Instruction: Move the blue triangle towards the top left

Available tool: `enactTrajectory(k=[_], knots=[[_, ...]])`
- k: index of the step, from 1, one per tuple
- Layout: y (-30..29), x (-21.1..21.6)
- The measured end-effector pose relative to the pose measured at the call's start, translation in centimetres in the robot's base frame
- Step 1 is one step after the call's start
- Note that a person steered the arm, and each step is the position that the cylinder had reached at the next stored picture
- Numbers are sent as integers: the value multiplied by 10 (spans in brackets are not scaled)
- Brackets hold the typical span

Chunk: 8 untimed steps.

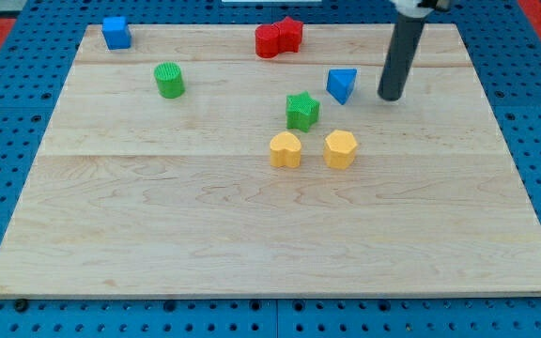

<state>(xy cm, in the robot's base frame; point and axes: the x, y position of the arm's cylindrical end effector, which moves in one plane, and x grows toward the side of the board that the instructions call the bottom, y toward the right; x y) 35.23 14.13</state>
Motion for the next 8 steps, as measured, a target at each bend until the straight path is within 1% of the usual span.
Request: enactTrajectory(k=[1,2,3,6,7,8], knots=[[-21,-18],[-18,-31],[-46,-37],[-175,-40],[-210,-45],[-238,-58]])
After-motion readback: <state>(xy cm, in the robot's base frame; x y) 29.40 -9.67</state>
